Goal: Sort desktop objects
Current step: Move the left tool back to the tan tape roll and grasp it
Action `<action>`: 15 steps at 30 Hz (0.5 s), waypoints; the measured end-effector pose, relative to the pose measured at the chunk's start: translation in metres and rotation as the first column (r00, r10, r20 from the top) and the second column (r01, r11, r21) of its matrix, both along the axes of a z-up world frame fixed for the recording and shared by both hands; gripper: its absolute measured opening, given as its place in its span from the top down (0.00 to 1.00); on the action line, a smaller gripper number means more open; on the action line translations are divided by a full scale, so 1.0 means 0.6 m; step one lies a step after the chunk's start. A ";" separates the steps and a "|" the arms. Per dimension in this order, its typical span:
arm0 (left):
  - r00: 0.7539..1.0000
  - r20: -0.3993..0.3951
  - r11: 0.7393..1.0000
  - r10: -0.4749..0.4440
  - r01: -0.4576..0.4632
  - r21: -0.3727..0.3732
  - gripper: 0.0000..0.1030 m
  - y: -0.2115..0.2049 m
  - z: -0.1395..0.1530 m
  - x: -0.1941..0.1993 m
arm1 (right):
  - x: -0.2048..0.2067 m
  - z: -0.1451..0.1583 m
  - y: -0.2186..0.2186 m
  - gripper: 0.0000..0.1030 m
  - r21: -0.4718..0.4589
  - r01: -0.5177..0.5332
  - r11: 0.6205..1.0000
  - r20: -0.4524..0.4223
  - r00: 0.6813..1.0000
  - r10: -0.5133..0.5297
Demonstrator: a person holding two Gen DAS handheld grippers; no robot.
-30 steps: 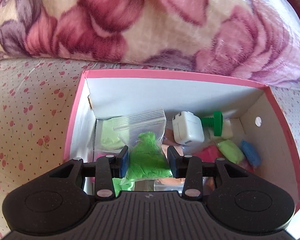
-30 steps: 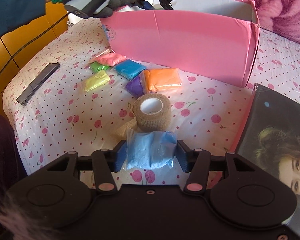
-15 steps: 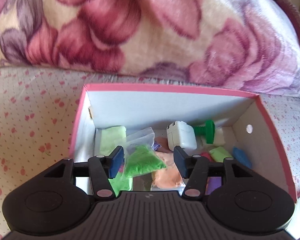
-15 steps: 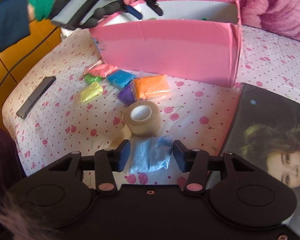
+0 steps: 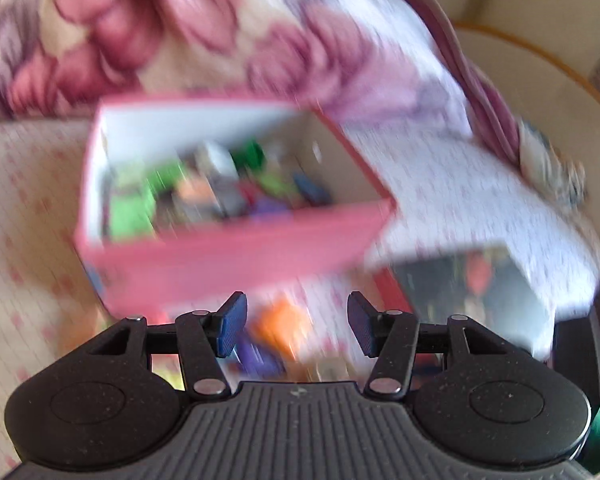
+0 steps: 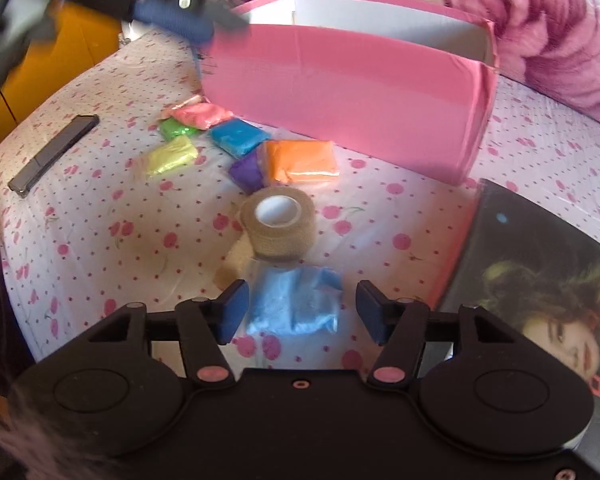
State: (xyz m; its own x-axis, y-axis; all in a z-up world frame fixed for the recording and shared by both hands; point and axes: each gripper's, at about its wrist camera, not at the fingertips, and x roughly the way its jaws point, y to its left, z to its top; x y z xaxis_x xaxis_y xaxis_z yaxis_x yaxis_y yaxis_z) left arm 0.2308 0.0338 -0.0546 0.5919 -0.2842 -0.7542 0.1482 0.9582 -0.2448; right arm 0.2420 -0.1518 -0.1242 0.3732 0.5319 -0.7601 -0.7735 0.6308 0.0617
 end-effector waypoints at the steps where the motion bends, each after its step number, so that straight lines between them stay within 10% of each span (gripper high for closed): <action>1: 1.000 -0.020 1.000 -0.006 0.006 -0.002 0.48 -0.010 -0.018 -0.005 | 0.000 0.001 0.000 0.42 0.002 -0.002 1.000 0.000 1.000 0.002; 5: 0.996 -0.087 0.996 -0.030 0.022 -0.081 0.48 -0.034 -0.069 -0.003 | 0.005 -0.004 -0.001 0.42 0.003 0.009 1.000 -0.009 1.000 -0.009; 15: 0.991 -0.111 0.993 -0.075 0.084 0.079 0.60 -0.079 -0.104 0.020 | 0.017 -0.014 0.009 0.42 0.008 -0.008 1.000 -0.044 0.999 0.009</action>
State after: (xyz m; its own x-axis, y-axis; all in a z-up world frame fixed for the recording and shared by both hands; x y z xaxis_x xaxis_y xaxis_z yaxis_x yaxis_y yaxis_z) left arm 0.2430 -0.0136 -0.1167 0.4843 -0.2605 -0.8352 0.2016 0.9622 -0.1832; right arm 0.2521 -0.1463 -0.1327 0.3346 0.5412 -0.7715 -0.7753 0.6235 0.1012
